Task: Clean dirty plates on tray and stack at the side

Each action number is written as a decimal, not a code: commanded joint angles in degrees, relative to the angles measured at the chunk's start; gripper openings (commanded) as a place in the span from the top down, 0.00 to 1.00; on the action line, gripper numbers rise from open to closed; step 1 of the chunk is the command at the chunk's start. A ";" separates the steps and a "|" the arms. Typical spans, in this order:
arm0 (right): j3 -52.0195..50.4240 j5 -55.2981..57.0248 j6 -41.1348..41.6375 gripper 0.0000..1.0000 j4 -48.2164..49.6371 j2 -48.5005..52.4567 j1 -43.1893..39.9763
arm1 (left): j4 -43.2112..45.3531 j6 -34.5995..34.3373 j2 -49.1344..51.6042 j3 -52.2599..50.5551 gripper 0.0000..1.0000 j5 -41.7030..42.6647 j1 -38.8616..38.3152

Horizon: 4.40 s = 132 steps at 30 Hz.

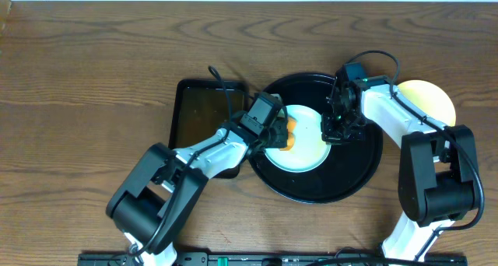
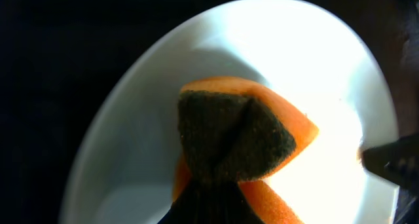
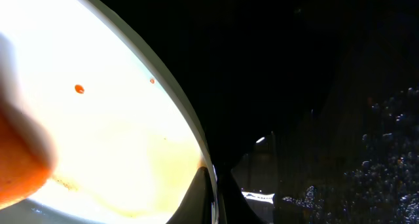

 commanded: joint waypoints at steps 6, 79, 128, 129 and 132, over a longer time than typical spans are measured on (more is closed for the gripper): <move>-0.59 1.27 -0.79 0.99 -0.31 -0.59 0.44 | 1.27 4.09 -8.50 -1.31 0.92 -2.93 0.50; -0.59 1.27 -0.79 0.99 -0.70 -0.59 0.37 | -7.63 9.16 -12.31 -0.61 0.93 4.70 3.56; -5.25 -22.60 -2.67 0.99 19.50 -0.72 -1.97 | -27.78 11.54 -20.37 -1.51 0.92 -15.47 14.82; -5.25 -23.43 -2.99 0.99 19.82 -0.81 -2.25 | -27.87 11.54 -20.35 -1.51 0.92 -15.47 14.82; -5.25 -24.39 -3.41 0.99 20.35 -1.16 -3.23 | -27.91 11.54 -20.37 -1.51 0.92 -15.47 14.82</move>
